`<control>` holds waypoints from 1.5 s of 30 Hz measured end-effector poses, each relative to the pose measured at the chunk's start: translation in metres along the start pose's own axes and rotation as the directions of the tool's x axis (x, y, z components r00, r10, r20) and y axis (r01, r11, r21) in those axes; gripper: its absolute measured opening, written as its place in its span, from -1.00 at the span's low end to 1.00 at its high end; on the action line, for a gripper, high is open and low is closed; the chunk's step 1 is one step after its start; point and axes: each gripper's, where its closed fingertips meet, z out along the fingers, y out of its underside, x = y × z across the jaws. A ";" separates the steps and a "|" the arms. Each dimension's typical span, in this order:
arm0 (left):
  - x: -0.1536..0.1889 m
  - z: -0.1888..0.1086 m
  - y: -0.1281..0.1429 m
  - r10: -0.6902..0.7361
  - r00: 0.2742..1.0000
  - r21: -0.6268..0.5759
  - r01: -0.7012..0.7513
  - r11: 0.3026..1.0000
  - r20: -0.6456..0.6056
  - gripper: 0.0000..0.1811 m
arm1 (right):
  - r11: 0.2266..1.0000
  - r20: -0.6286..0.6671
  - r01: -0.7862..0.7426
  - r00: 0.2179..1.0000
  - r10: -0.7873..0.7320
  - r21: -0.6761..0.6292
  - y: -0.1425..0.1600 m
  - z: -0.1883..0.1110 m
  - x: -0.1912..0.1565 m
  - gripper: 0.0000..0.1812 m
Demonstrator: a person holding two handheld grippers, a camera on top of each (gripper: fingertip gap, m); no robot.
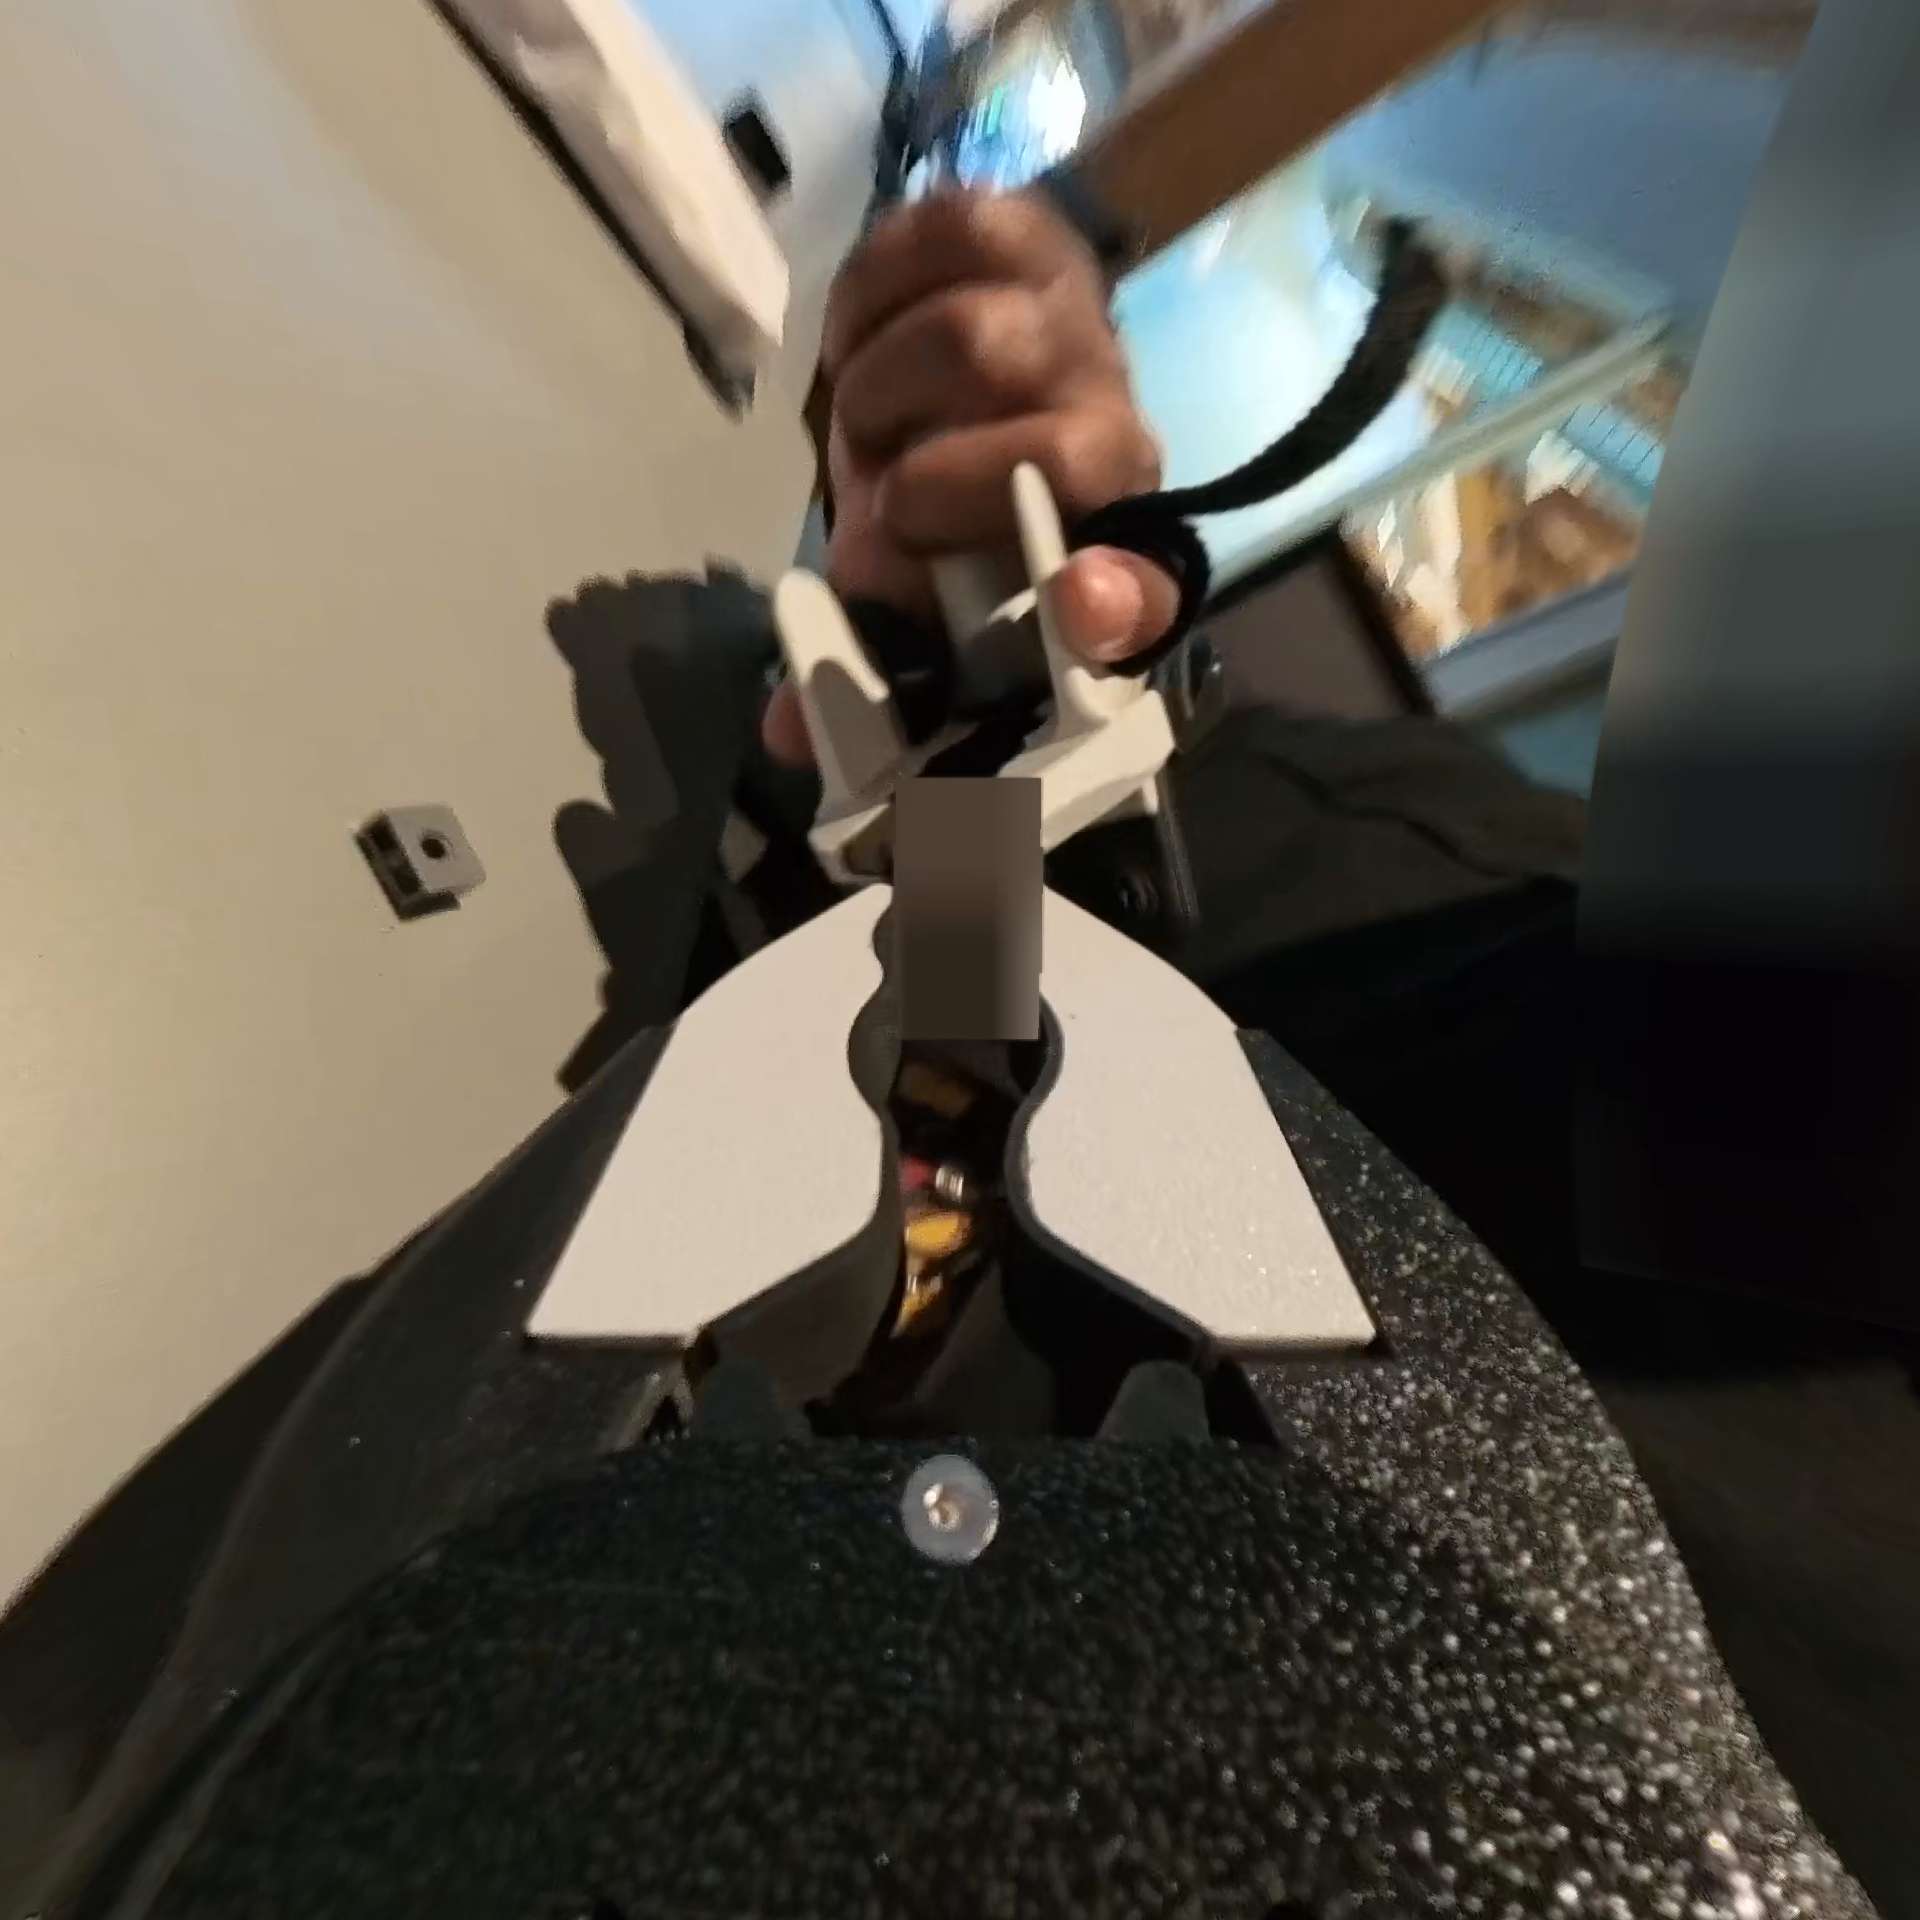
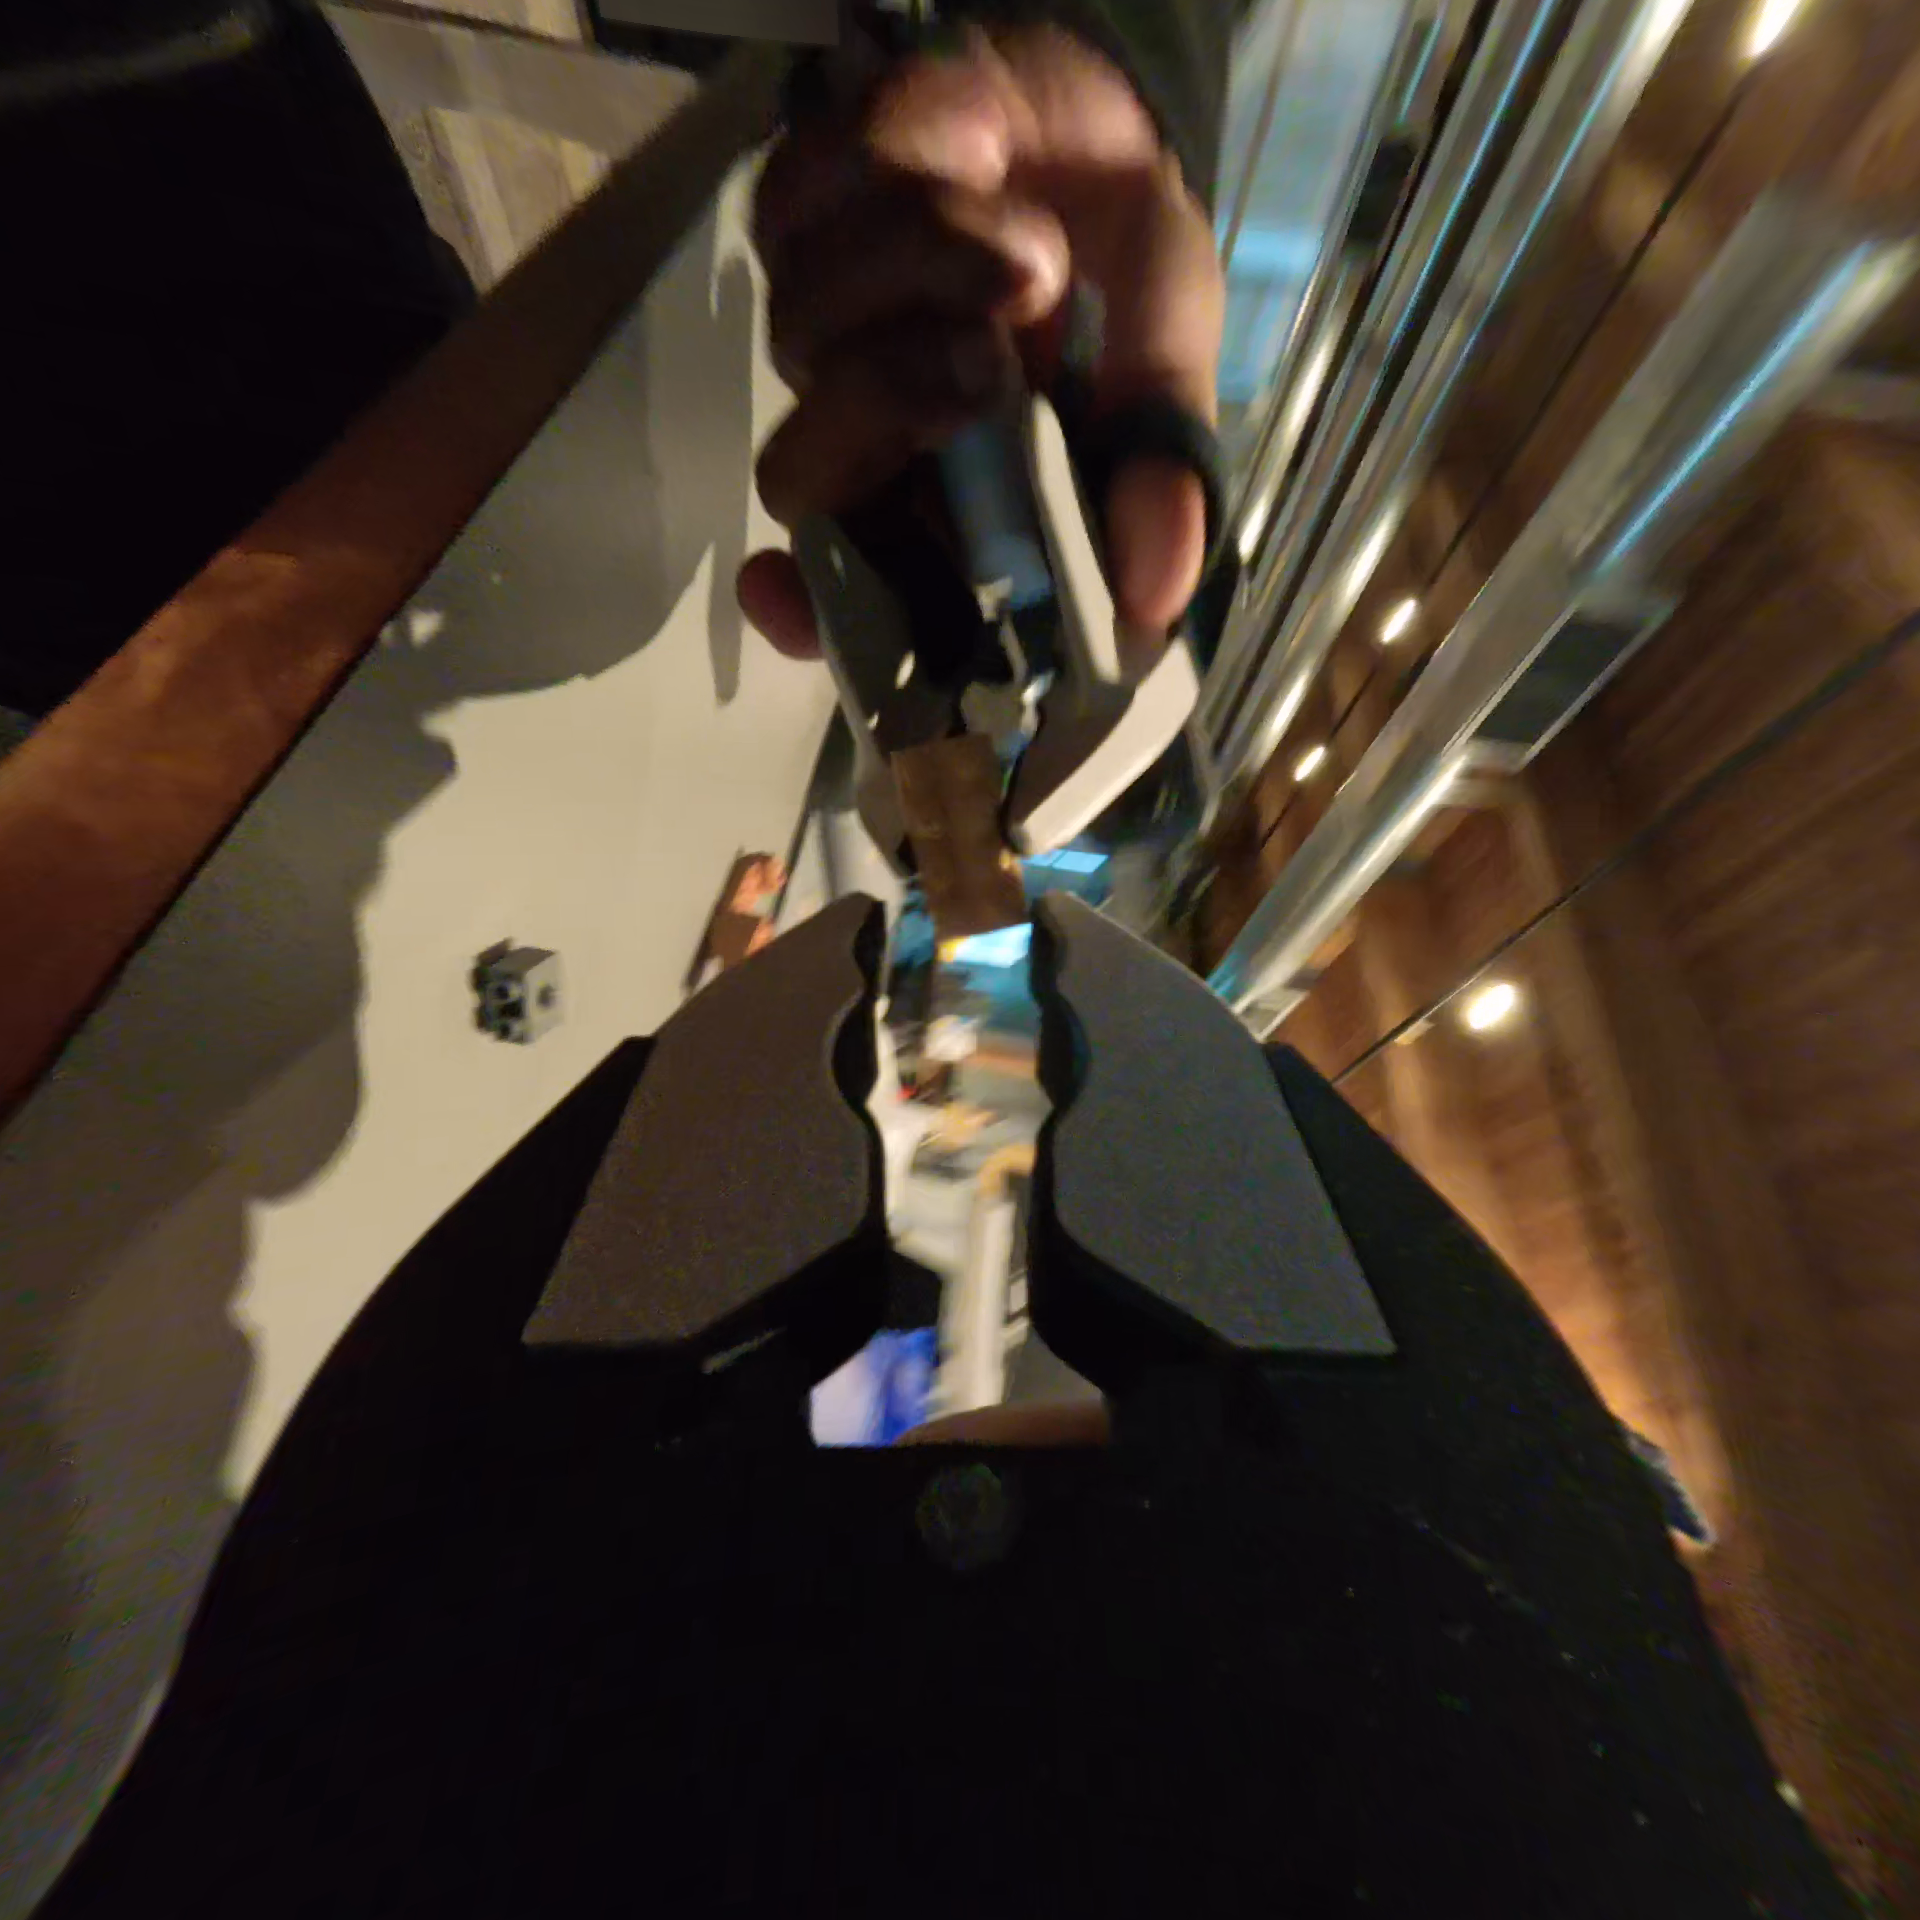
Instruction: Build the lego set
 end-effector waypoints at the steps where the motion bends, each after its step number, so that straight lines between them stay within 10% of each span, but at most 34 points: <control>1: -0.001 -0.001 -0.004 -0.004 1.000 0.044 0.005 0.999 -0.006 -0.83 | 0.998 0.014 -0.053 0.998 0.053 -0.027 0.005 0.000 -0.003 -0.74; 7: 0.000 -0.013 -0.015 -0.006 0.998 0.262 0.021 0.965 -0.060 -0.83 | 0.857 0.066 -0.477 0.865 0.497 -0.197 0.028 -0.009 -0.027 -0.73; 14: -0.020 -0.023 -0.016 0.072 0.976 0.324 -0.138 0.936 0.205 -0.83 | 0.362 0.115 -0.811 0.349 0.930 -0.461 0.030 -0.014 -0.071 -0.74; 19: -0.028 -0.024 -0.017 0.115 0.922 0.310 -0.239 0.920 0.369 -0.83 | 0.184 0.077 -0.810 0.170 0.982 -0.557 0.030 -0.008 -0.080 -0.70; 35: -0.029 -0.026 -0.019 0.047 0.955 0.409 -0.170 0.896 0.293 -0.82 | 0.031 0.078 -0.751 -0.028 0.997 -0.660 0.027 0.010 -0.095 -0.79; 41: -0.031 -0.024 -0.017 0.057 0.951 0.394 -0.180 0.901 0.303 -0.83 | 0.108 0.120 -0.776 0.042 0.992 -0.622 0.024 0.011 -0.090 -0.82; 45: -0.026 -0.020 -0.014 0.031 0.973 0.411 -0.126 0.903 0.231 -0.83 | 0.246 0.171 -0.892 0.194 0.966 -0.379 0.013 0.012 -0.056 -0.82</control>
